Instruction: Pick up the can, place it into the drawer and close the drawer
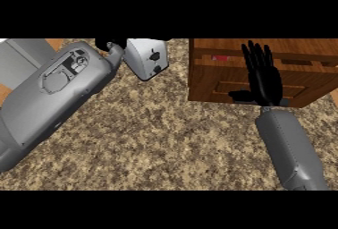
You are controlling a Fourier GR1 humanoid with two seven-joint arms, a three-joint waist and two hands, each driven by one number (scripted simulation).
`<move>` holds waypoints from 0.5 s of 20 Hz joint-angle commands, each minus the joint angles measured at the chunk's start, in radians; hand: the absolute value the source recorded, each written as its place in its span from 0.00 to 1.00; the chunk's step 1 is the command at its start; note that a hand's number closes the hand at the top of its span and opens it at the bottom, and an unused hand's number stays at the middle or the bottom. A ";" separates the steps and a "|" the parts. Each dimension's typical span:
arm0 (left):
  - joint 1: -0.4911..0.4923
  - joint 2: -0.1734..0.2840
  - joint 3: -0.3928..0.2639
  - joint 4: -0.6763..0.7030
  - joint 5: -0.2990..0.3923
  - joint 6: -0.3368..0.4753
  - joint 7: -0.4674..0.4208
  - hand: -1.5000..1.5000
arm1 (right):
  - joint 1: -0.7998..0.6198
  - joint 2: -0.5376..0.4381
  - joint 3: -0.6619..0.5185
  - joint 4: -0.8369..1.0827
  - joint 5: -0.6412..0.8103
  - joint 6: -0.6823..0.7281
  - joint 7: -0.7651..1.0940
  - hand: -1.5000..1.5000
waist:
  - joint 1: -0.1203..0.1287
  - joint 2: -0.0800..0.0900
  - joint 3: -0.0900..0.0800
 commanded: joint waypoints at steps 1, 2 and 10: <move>0.085 0.027 -0.007 -0.089 -0.015 0.009 0.001 0.00 | -0.074 0.028 -0.037 0.190 0.007 -0.097 -0.005 0.00 | 0.016 0.023 0.017; 0.030 0.059 0.015 -0.086 -0.007 -0.006 0.065 0.00 | -0.133 -0.009 -0.065 0.222 -0.016 -0.075 -0.021 0.00 | 0.007 0.022 0.018; 0.186 0.078 0.009 -0.203 -0.046 -0.006 0.034 0.00 | -0.314 -0.018 -0.118 0.444 -0.008 -0.174 -0.032 0.00 | 0.006 0.027 0.017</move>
